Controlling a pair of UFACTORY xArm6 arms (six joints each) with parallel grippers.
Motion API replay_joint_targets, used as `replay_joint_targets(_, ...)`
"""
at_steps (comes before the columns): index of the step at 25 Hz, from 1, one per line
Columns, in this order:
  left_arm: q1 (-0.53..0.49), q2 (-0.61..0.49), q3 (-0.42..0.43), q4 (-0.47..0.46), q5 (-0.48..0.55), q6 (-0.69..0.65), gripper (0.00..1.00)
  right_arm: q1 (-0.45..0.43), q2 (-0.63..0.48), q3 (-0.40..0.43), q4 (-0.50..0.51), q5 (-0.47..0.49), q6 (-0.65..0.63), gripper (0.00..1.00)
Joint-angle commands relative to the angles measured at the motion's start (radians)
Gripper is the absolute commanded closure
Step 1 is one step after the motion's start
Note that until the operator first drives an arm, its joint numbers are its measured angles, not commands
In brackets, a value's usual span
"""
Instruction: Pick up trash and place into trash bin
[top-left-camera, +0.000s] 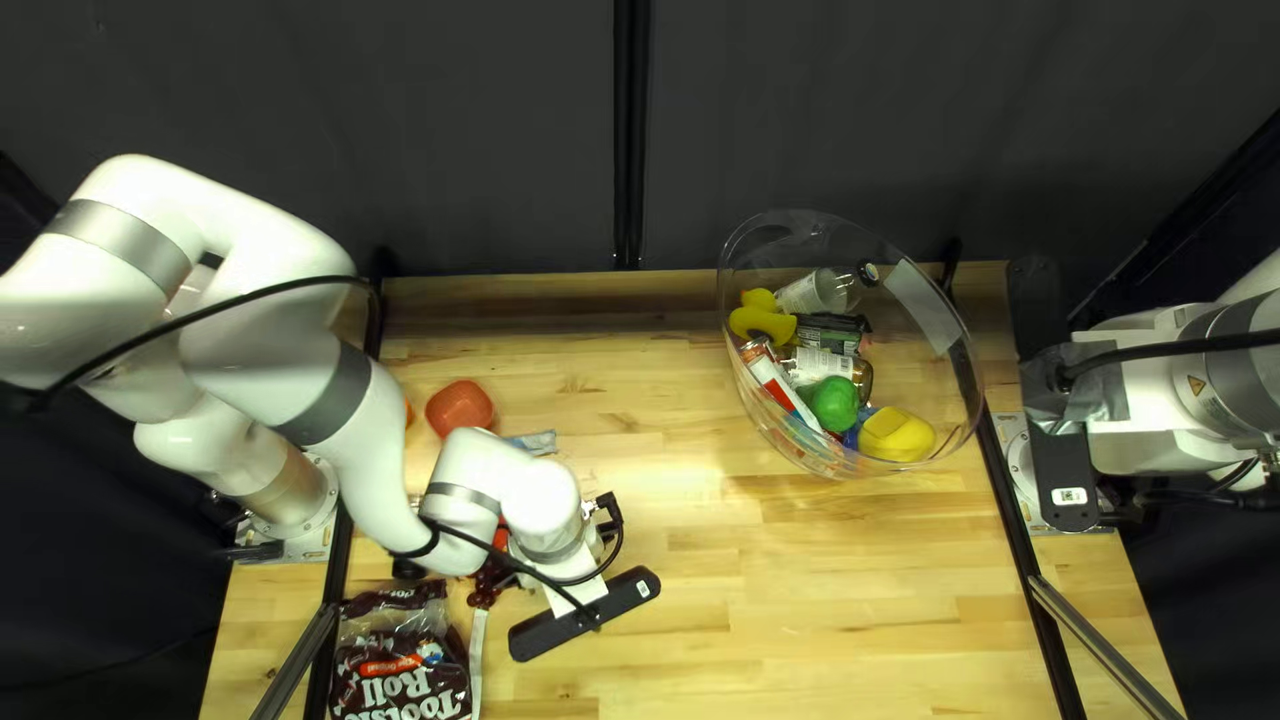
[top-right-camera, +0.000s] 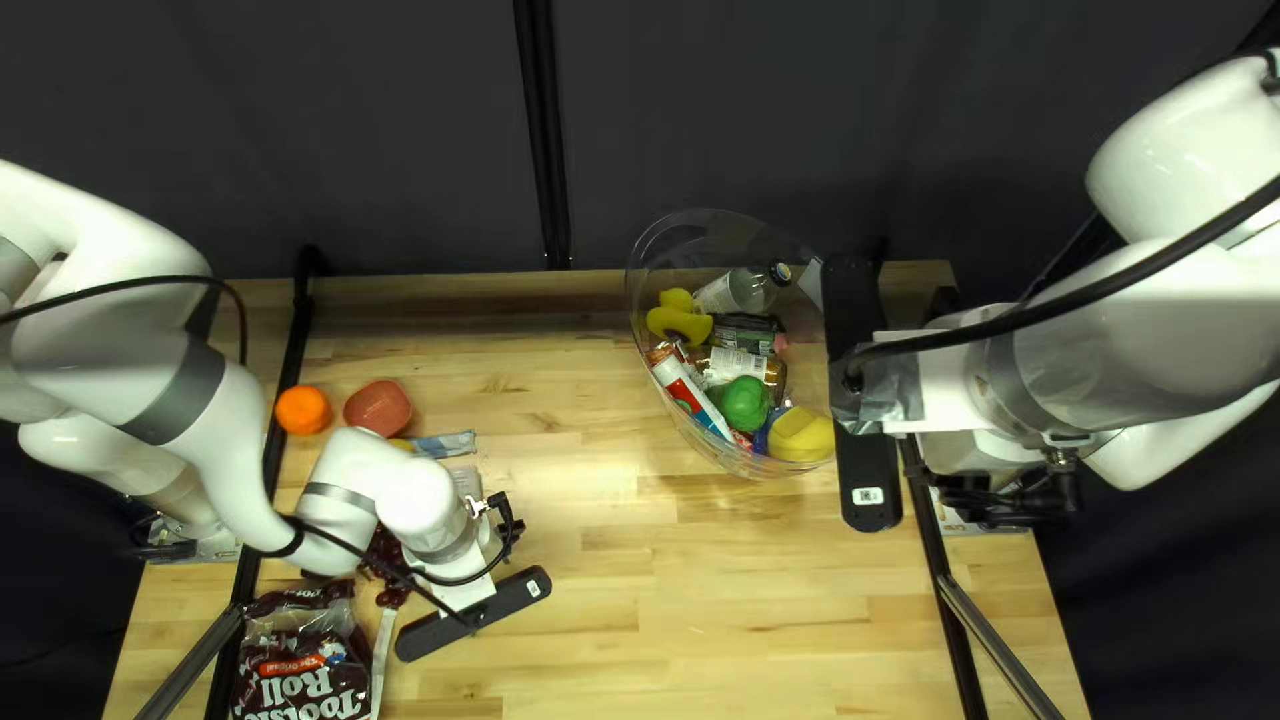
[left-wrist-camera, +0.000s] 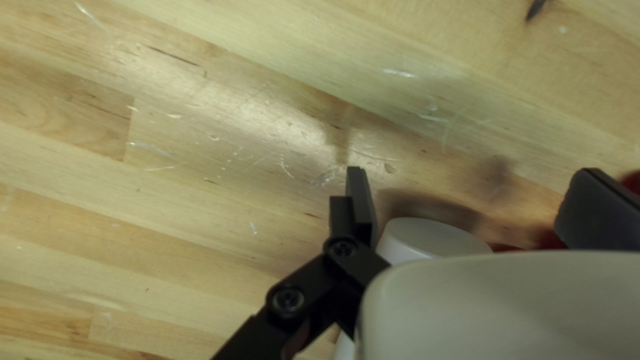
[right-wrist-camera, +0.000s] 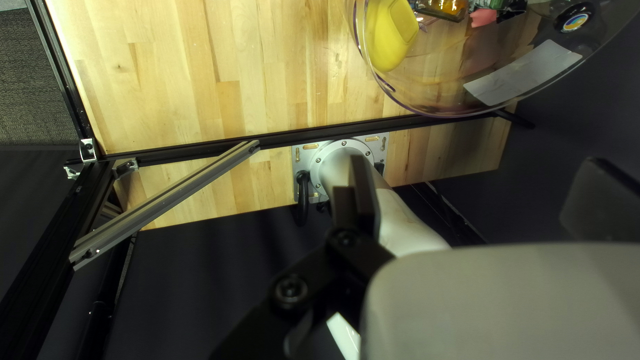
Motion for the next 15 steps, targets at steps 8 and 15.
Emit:
replay_joint_targets(8, 0.061, 0.000, 0.005, 0.034, -0.009, -0.007, 0.00, 0.000, 0.000, 0.000, 0.000, 0.000, 0.000, 0.00)
replay_joint_targets(15, 0.091, 0.055, -0.067, 0.142, -0.005, -0.093, 0.00, 0.000, 0.000, 0.000, 0.000, 0.000, 0.000, 0.00)
